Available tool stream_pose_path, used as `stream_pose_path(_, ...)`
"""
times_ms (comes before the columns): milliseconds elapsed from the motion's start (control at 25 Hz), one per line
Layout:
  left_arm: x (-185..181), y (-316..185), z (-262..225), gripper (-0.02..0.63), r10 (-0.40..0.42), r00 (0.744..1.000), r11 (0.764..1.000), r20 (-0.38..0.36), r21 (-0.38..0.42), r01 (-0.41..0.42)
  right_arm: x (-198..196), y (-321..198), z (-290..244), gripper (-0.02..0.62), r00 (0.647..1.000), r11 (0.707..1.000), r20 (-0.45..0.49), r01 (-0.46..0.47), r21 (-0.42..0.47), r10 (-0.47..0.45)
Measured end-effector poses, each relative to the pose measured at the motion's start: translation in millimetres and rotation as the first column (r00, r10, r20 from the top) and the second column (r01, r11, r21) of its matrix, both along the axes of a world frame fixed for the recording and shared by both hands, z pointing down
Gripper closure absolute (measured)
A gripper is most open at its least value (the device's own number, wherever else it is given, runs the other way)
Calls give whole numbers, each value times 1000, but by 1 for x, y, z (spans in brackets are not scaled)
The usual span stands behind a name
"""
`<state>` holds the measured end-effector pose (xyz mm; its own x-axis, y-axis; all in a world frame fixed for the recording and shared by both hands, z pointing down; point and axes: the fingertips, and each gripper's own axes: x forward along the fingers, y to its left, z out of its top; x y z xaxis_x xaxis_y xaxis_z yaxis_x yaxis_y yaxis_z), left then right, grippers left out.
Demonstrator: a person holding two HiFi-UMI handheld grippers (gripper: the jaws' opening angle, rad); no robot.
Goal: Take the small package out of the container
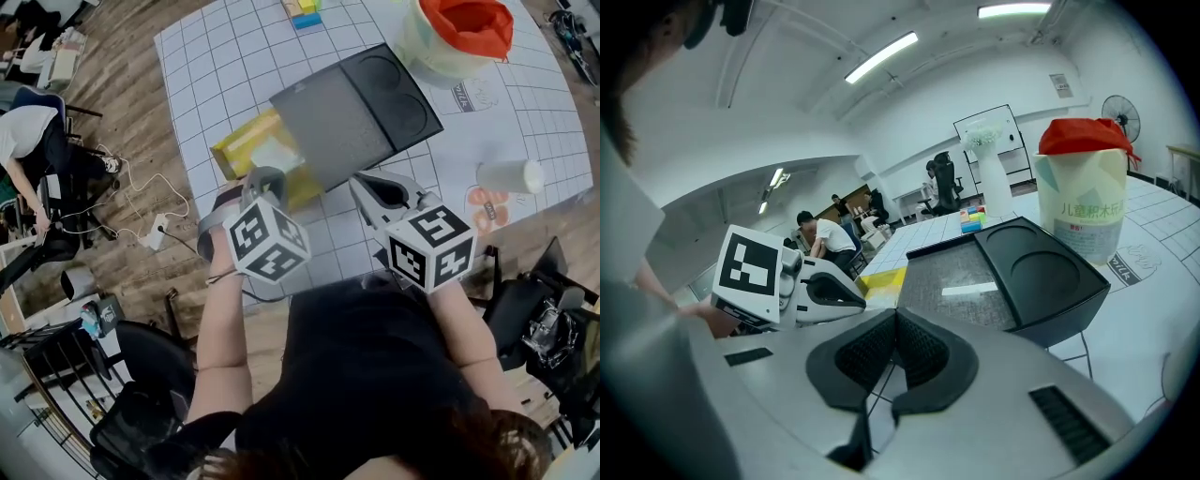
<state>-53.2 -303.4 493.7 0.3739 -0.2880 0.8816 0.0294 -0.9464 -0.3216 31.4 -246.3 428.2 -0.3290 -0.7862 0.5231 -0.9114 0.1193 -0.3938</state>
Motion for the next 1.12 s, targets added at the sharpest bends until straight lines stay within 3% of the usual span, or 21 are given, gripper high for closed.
stream_pose_path(480,-6,28,-40,577,-114,990,988,-86,94,122,5,38,-18,581,999,998,-10,46,43,-45)
stream_pose_path(800,-10,46,-78,577,-193,967,961,-168,167,221,10,60,-33,581,996,993,-21,86,80,-85)
stream_pose_path(1120,-13,71,-103,577,-254,935,940,-246,166,299,15,73,-45,581,994,987,-26,110,115,-108)
